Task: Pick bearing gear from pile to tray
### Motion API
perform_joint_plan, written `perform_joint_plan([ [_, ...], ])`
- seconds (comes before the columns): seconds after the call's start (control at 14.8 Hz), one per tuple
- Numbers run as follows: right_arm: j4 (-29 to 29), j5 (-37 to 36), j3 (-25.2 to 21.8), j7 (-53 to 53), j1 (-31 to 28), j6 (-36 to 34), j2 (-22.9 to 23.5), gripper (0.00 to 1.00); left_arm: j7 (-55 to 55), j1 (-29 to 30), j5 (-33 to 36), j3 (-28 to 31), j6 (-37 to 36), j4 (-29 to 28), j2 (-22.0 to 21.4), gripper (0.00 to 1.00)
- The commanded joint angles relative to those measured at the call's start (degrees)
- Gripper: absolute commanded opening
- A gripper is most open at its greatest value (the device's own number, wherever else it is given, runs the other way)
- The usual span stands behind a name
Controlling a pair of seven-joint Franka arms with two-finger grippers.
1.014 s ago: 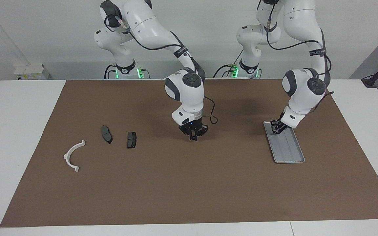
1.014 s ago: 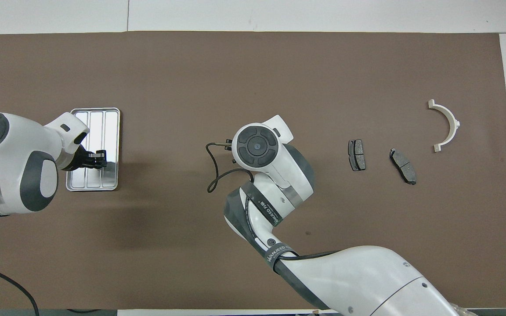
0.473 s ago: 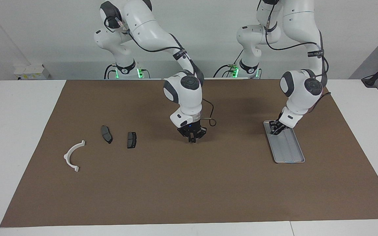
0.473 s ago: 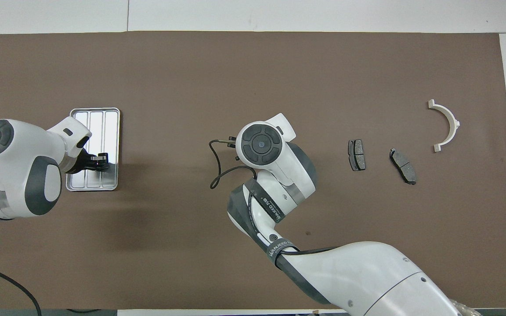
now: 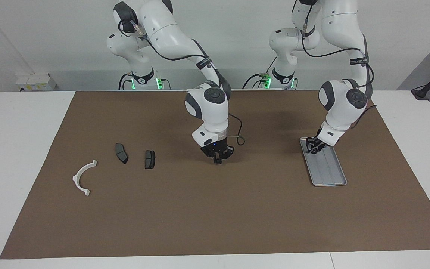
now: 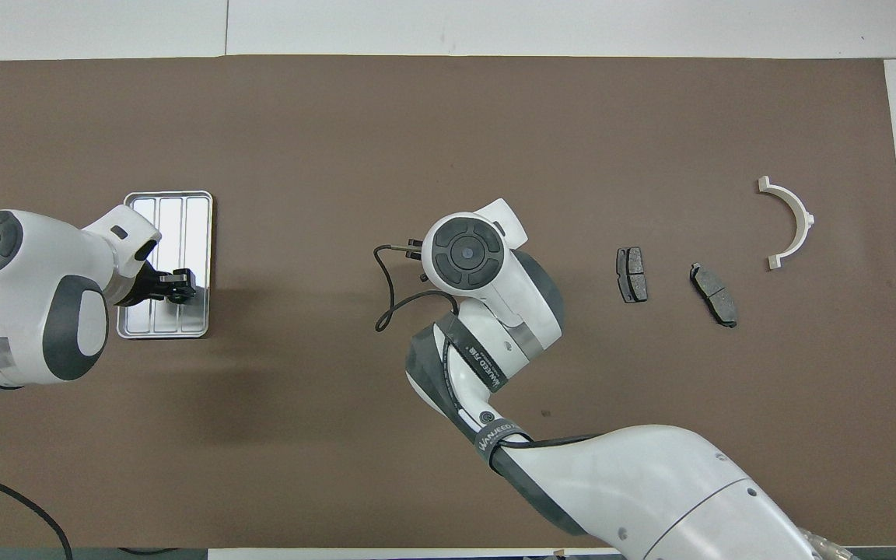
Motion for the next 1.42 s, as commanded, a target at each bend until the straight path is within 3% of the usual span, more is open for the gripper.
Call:
perform_joint_plan([
  [0.0,-0.3,0.0,0.7,0.0,-0.8,1.3,0.1,0.72,-0.8,-1.1,-0.3,0.3,-2.9,4.1,0.1,0.54],
  [0.27,0.8,-0.1,0.4,0.1,-1.6,1.4,0.1,0.79,-5.5,-3.0,-0.7,0.2,-7.2,11.6,2.5,0.56],
  [0.41,3.4,-1.0,-0.1,-3.3,-5.9,1.1,-0.2,0.83,-11.6,-6.4,-0.8,0.2,-8.0,13.7,3.1,0.58],
  [0.81,4.4,0.0,0.5,-30.3,-19.3,-1.4,-3.4,0.88,-31.7,-17.1,-0.8,0.2,-9.2,18.4,5.1,0.63],
  [0.88,4.4,0.1,0.6,-35.1,-21.6,-2.3,-3.7,0.88,-35.7,-19.2,-0.9,0.3,-10.9,20.8,6.3,0.68],
  [1.08,5.1,0.1,0.6,-45.3,-26.1,-6.8,-5.9,0.90,-49.1,-25.9,-0.8,0.4,-15.9,32.6,14.5,0.98],
  [1.35,4.8,0.1,0.4,-50.2,-30.1,-20.1,-12.9,0.94,-59.4,-31.5,-0.8,0.5,-18.3,42.8,22.6,1.00],
])
